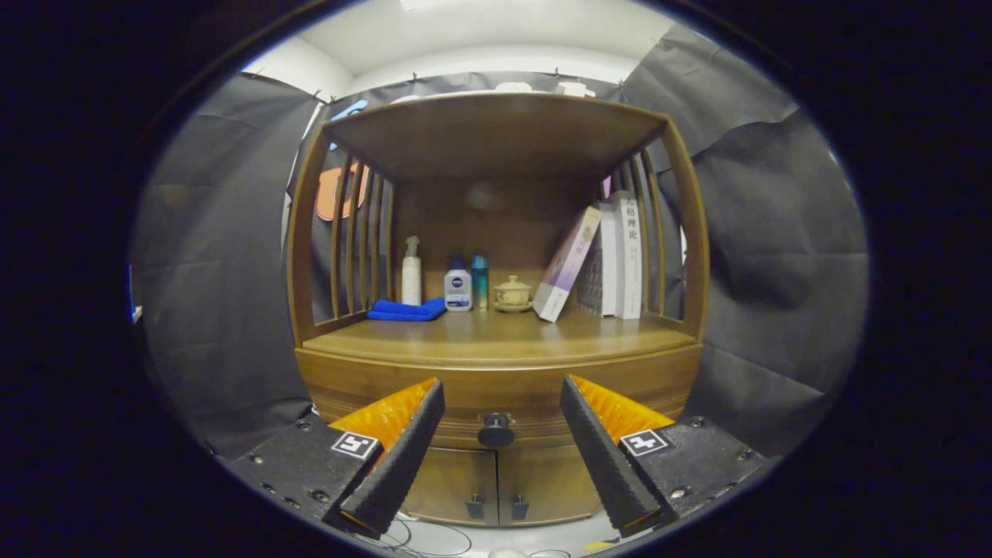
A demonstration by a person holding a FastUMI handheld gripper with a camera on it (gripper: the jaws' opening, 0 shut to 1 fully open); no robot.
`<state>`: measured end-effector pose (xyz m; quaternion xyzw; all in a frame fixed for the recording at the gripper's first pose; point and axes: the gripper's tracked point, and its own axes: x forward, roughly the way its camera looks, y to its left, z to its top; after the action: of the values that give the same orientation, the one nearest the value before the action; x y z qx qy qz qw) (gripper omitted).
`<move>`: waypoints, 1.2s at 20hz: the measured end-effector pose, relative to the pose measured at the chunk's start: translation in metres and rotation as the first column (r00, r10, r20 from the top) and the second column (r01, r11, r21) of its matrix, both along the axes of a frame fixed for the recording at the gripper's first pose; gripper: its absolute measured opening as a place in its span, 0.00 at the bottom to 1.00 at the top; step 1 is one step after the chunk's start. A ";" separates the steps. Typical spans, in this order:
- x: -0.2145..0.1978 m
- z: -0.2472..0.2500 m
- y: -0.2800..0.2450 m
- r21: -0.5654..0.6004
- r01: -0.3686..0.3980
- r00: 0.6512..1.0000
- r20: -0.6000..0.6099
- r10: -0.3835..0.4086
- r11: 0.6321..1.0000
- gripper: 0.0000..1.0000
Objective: Pull open the drawer, take out the items inside it, and place them on the countertop above the cabinet.
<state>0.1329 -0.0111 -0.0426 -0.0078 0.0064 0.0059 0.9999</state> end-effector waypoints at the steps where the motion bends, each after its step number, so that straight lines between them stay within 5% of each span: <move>1: 0.011 -0.009 -0.002 -0.007 0.005 1.000 -0.014 -0.005 1.000 0.99; 15: 0.082 -0.074 -0.011 0.019 0.042 0.992 -0.119 -0.040 0.999 0.99; 24: 0.081 -0.082 -0.006 -0.010 0.026 0.992 -0.124 -0.027 1.000 0.48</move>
<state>0.2135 -0.0167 -0.1241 -0.0114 0.0689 -0.0071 0.9975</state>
